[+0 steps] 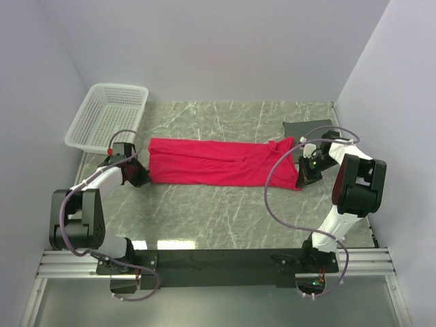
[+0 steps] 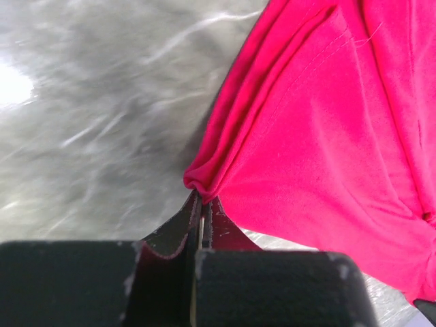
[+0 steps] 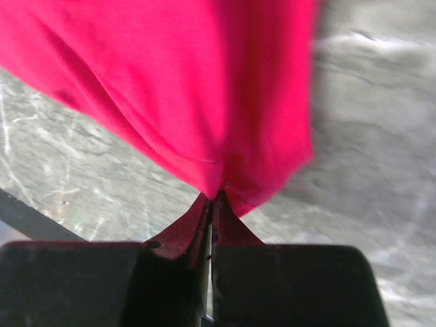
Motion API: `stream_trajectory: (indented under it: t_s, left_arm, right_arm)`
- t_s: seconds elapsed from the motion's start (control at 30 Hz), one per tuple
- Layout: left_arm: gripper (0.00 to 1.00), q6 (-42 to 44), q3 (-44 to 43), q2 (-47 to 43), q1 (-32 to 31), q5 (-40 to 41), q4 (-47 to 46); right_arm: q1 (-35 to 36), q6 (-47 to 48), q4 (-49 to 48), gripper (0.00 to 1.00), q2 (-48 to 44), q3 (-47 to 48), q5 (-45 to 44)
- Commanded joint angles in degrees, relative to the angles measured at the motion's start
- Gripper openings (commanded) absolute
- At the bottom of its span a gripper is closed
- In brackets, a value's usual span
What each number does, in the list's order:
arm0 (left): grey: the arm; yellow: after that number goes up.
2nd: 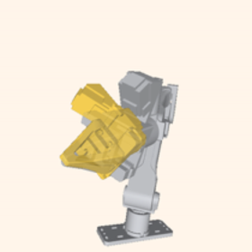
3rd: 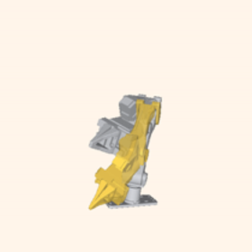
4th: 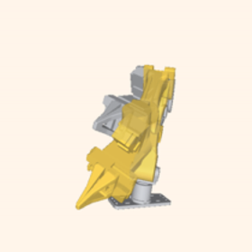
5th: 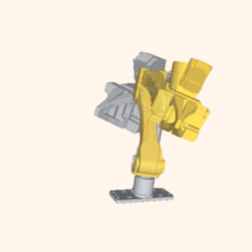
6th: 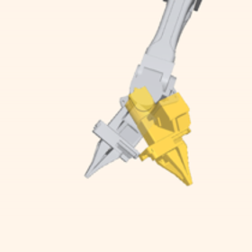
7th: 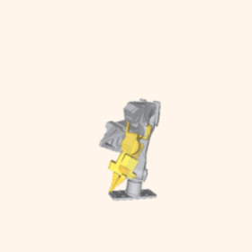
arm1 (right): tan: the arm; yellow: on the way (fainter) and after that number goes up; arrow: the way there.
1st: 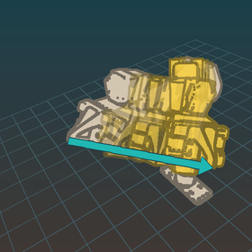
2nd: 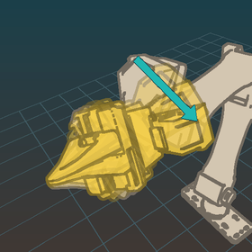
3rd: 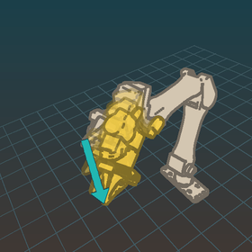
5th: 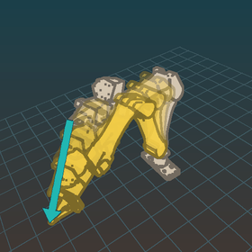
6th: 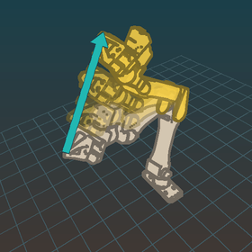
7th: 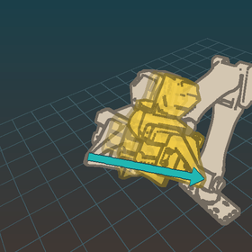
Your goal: Fold and stack the t-shirts
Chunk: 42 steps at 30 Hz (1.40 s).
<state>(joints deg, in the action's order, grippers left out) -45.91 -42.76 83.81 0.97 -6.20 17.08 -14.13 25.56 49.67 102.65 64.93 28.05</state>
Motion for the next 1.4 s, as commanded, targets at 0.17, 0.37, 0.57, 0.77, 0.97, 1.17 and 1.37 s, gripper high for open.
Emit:
stream_trajectory:
  t_s: [0.17, 0.37, 0.57, 0.77, 0.97, 1.17, 1.37]
  left_arm:
    - [0.01, 3.9, 4.8, -7.6, 4.8, -0.6, 5.6]
    - [0.0, 4.4, 5.8, -9.3, 5.0, -5.6, 7.4]
    - [0.01, 3.8, 6.6, -13.2, 4.8, -9.8, 12.0]
    - [0.05, 2.5, 7.7, -15.8, 4.9, -14.8, 16.4]
    - [0.44, 3.2, 4.6, -23.4, 5.0, -15.3, 21.6]
    - [0.54, 4.1, -1.2, -23.4, 5.1, -11.3, 16.1]
    - [0.52, 7.8, -8.1, -4.6, 5.1, -10.4, 4.1]
  right_arm:
    - [-4.1, 4.6, 3.0, 0.0, -3.2, 2.1, -2.9]
    - [-4.2, 7.5, 4.8, 0.0, -3.1, 2.1, -2.2]
    - [-5.6, 10.5, 6.1, 0.0, -4.6, 1.0, -4.2]
    - [-6.9, 14.4, 8.1, 0.05, -7.1, -1.4, -7.7]
    - [-7.3, 15.9, 10.9, 0.39, -11.5, 0.9, -6.3]
    - [-6.7, 12.8, 13.0, 0.45, -8.0, 10.0, 1.6]
    - [-1.4, 6.2, 9.6, 0.45, -1.7, 14.2, 7.9]
